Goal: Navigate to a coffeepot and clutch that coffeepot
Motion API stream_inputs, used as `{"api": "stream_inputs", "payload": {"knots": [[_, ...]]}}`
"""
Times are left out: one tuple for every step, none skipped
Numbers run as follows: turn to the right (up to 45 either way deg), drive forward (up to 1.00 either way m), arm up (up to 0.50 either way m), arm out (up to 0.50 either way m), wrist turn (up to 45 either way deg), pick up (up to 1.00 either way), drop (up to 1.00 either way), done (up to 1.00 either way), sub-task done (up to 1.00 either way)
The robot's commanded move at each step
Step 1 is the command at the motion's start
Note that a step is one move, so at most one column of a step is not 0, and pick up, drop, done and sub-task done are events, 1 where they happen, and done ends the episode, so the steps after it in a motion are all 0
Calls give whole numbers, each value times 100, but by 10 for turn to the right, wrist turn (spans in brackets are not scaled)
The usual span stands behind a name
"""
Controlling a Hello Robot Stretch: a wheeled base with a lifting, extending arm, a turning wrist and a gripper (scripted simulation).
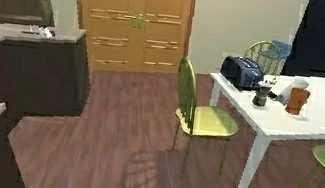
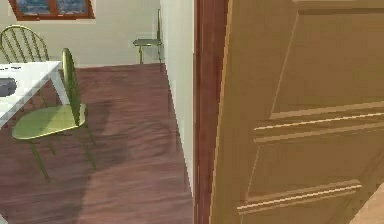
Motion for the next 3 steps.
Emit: {"api": "stream_inputs", "payload": {"knots": [[180, 0, 0, 0, 0, 0, 0, 0, 0], [0, 70, 0, 0, 0, 0, 0, 0, 0], [-450, 0, 0, 0, 0, 0, 0, 0, 0]]}}
